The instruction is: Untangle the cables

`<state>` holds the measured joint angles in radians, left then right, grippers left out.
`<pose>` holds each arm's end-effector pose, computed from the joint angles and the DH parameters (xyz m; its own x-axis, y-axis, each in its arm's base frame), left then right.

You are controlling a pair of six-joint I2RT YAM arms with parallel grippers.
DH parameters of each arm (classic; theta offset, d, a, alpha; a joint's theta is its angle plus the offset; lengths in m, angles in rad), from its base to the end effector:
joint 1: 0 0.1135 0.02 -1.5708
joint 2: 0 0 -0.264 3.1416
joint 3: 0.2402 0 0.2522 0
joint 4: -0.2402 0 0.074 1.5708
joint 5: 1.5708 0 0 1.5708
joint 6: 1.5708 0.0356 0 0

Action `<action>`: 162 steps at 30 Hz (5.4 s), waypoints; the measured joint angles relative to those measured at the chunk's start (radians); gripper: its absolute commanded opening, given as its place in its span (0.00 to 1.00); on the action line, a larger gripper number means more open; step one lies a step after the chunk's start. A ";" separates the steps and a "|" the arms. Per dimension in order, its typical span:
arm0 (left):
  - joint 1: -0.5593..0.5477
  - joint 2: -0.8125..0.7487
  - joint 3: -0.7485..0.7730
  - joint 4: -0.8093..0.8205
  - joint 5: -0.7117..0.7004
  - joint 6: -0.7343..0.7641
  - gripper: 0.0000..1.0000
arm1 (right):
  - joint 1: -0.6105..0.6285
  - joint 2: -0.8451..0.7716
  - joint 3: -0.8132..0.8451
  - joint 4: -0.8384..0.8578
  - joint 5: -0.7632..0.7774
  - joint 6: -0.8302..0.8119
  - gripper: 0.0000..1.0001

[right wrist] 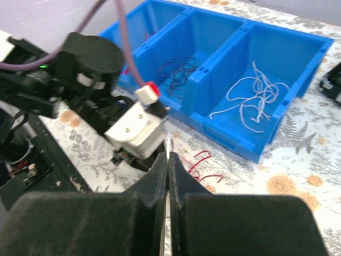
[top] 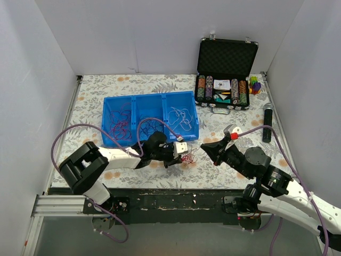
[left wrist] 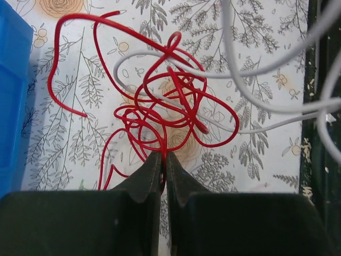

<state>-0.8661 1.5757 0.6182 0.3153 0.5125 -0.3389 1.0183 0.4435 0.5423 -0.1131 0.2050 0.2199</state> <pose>0.1781 -0.2364 0.1488 -0.6712 0.3421 -0.6576 0.7371 0.4020 -0.5432 0.0735 0.1053 0.3091 -0.1658 0.1380 -0.9765 -0.7074 0.6732 0.2153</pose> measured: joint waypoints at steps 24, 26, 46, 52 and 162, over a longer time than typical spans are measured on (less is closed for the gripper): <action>0.034 -0.963 -0.302 -0.783 -0.246 0.503 0.00 | -0.003 0.237 0.370 -0.097 0.723 -0.193 0.01; 0.034 -0.968 -0.303 -0.833 -0.288 0.522 0.00 | -0.003 0.243 0.398 -0.068 0.744 -0.230 0.01; 0.038 -1.159 -0.320 -1.072 -0.535 0.615 0.00 | -0.003 0.293 0.650 0.251 0.863 -0.698 0.01; 0.038 -1.136 -0.320 -1.074 -0.554 0.620 0.00 | -0.003 0.276 0.716 0.399 0.892 -0.880 0.01; 0.053 -0.888 0.419 -0.974 -0.462 0.631 0.00 | 0.083 0.969 0.090 0.793 -0.315 -0.021 0.01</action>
<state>-0.8131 0.6880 1.0370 -0.6590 0.0505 0.2920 1.1015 1.4124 0.6327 0.6796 -0.1097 0.1986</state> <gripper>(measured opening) 0.025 0.050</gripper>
